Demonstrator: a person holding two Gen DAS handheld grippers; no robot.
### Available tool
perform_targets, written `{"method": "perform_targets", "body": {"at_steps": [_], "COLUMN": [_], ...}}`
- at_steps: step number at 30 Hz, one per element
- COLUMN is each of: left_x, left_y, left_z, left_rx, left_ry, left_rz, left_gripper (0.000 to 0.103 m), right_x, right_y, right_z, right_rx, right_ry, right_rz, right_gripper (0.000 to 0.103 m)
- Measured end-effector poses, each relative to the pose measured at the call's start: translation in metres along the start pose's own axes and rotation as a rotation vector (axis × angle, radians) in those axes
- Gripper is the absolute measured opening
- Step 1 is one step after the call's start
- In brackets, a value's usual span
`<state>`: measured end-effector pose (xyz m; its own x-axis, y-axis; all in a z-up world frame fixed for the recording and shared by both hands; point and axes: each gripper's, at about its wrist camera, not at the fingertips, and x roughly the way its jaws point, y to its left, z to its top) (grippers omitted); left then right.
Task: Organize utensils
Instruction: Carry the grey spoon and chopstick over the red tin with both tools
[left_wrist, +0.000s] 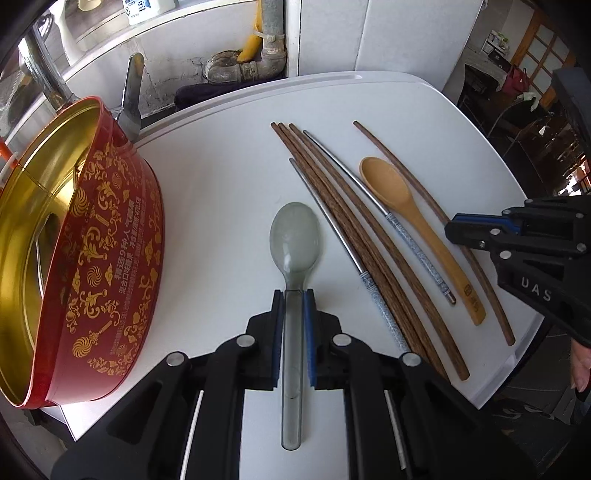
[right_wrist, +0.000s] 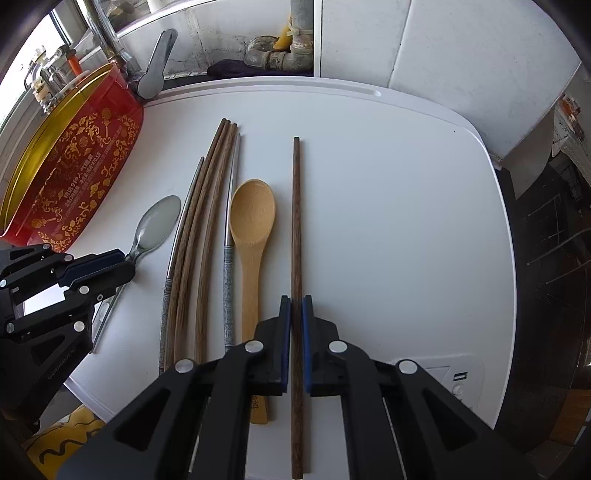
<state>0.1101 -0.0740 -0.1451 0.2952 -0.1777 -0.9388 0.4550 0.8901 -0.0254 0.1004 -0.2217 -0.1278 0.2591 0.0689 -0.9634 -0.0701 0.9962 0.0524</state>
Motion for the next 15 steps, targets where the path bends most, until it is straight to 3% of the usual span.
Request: {"method": "perform_targets", "body": {"at_steps": [9,15], "left_x": [-0.036,-0.044], "left_y": [0.005,0.01], "left_z": [0.001,-0.006], "left_rx": [-0.013,-0.024], "left_ry": [-0.09,-0.105], "left_rz": [-0.001,0.001], "left_gripper": [0.011,0.011], "right_x": [-0.037,-0.047], "right_y": [0.008,0.017], "right_z": [-0.001,-0.001], "right_rx": [-0.008,-0.028], "right_ry": [-0.084,-0.104], "right_rz": [0.001,-0.004], "right_gripper": [0.006,0.006]}}
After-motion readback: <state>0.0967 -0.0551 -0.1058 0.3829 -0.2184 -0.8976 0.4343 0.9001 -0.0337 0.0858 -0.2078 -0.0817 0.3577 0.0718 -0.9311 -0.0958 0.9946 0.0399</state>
